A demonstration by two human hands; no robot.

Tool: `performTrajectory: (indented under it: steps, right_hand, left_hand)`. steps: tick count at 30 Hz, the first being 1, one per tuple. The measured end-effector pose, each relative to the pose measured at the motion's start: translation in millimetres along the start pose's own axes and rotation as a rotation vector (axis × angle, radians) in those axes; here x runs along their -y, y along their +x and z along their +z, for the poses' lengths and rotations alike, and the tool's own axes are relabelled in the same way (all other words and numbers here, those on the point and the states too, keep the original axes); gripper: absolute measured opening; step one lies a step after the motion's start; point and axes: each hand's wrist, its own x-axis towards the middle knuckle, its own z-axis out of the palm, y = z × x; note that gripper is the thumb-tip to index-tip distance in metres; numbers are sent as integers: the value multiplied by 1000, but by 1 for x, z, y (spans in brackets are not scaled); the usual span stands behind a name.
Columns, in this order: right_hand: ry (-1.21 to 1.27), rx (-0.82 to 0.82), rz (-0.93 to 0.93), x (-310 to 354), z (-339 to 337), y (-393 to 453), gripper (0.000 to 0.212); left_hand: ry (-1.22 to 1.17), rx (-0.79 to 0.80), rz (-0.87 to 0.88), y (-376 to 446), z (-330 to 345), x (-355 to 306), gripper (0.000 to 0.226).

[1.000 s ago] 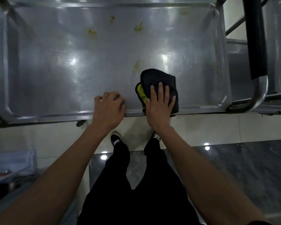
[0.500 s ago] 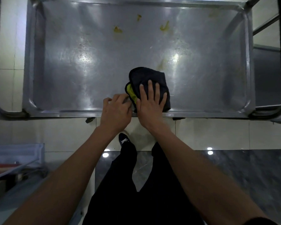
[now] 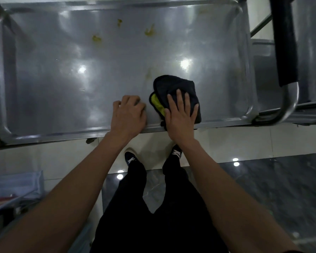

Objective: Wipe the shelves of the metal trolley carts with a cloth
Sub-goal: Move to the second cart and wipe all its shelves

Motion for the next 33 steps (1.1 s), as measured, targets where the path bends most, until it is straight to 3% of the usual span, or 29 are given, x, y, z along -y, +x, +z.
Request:
performTrajectory:
  steps: [11,17,25,33]
  right_hand:
    - [83,-23,280,-141,-61,37,52]
    - [59,-15,305,-163,-73,51,53]
    - [5,12,248,-93,-50,63,56]
    - [-23,59,113,59,-5,80,59]
  left_hand:
    - [71,54,-96,35,10,-67,29]
    - [90,88,-91,38,9,-71,31]
    - [-9,-54,-241,41,-7,-18,25]
    - [2,-14,-107,50,-11,59,28]
